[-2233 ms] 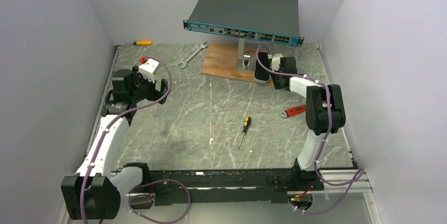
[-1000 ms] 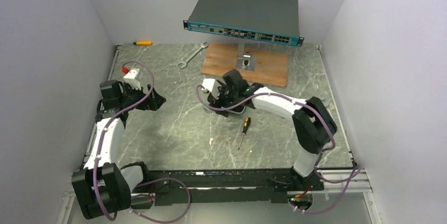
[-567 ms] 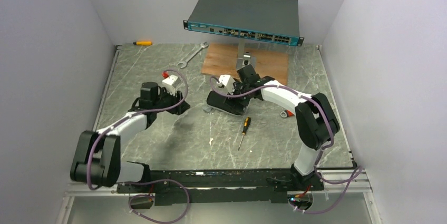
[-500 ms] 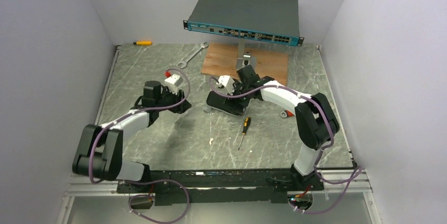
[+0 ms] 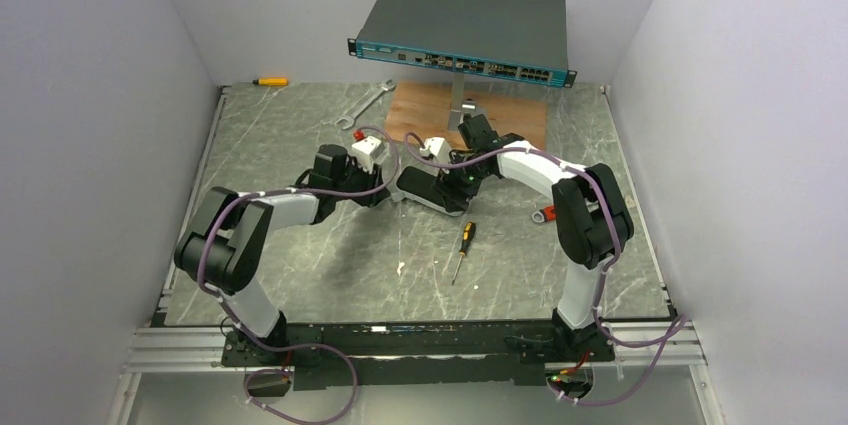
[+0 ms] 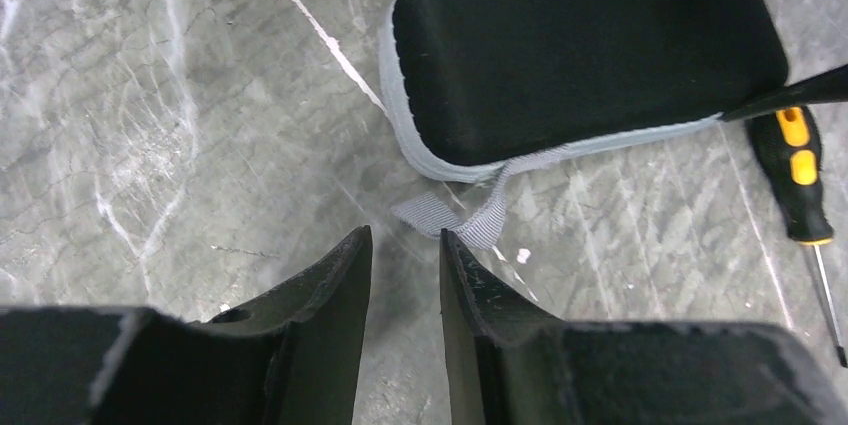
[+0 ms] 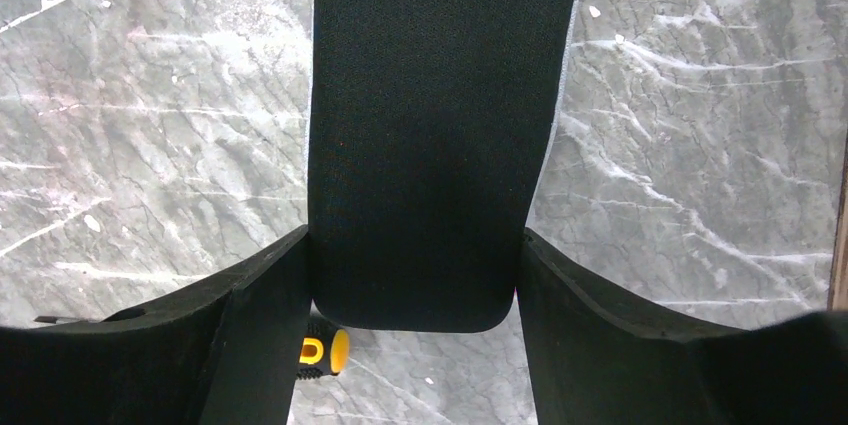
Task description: Open the umbrella
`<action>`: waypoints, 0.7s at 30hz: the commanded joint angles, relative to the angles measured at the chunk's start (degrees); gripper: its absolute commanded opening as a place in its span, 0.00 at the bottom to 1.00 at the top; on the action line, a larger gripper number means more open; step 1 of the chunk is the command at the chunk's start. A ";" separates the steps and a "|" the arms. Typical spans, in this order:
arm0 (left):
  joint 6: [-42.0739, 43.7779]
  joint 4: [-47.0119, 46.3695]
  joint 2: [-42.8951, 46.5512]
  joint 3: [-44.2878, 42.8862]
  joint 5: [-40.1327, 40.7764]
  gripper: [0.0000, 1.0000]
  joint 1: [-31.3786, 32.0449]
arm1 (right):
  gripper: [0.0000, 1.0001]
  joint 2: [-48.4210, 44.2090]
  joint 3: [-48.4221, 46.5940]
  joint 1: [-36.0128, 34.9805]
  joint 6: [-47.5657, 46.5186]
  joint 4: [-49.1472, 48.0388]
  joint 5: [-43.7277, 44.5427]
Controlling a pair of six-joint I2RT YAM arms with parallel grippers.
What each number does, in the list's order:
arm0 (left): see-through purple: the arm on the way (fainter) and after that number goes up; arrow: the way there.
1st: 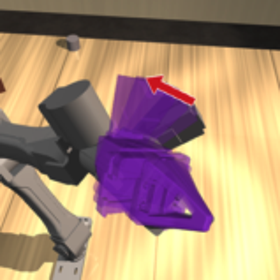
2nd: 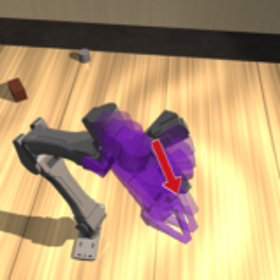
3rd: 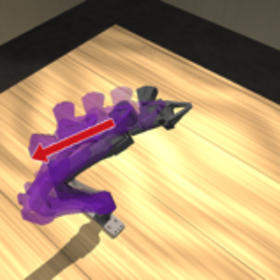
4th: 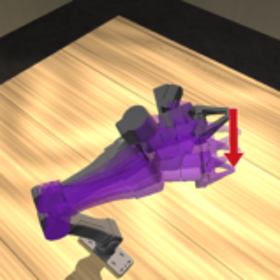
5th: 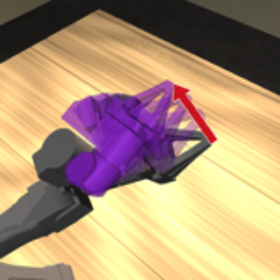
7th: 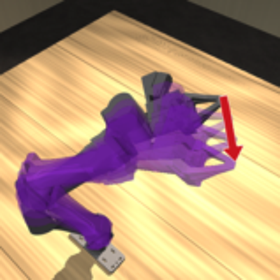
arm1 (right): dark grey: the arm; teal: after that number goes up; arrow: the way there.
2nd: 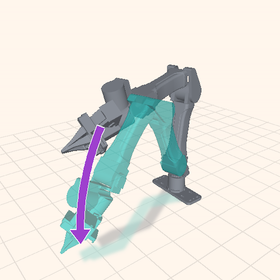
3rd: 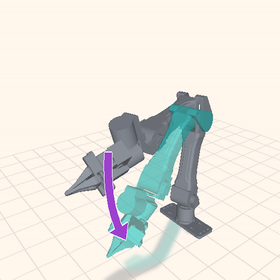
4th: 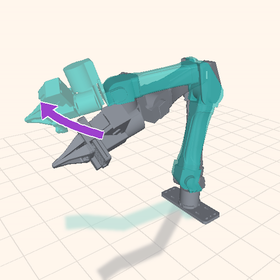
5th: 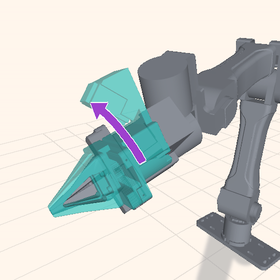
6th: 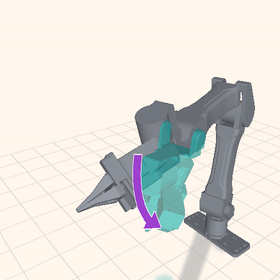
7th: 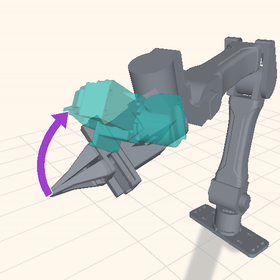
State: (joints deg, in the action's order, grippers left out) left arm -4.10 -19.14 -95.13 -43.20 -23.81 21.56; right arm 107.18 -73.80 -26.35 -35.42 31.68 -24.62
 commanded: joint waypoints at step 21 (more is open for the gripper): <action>-2.75 -8.33 -7.58 -3.48 5.25 0.44 5.99 | 0.46 1.60 0.08 0.81 -4.91 1.45 -0.27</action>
State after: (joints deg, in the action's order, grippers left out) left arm -3.70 -23.92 -102.13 -44.40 -20.38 27.07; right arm 107.48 -73.97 -26.02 -38.50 32.21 -25.63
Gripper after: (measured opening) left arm 0.435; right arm 0.680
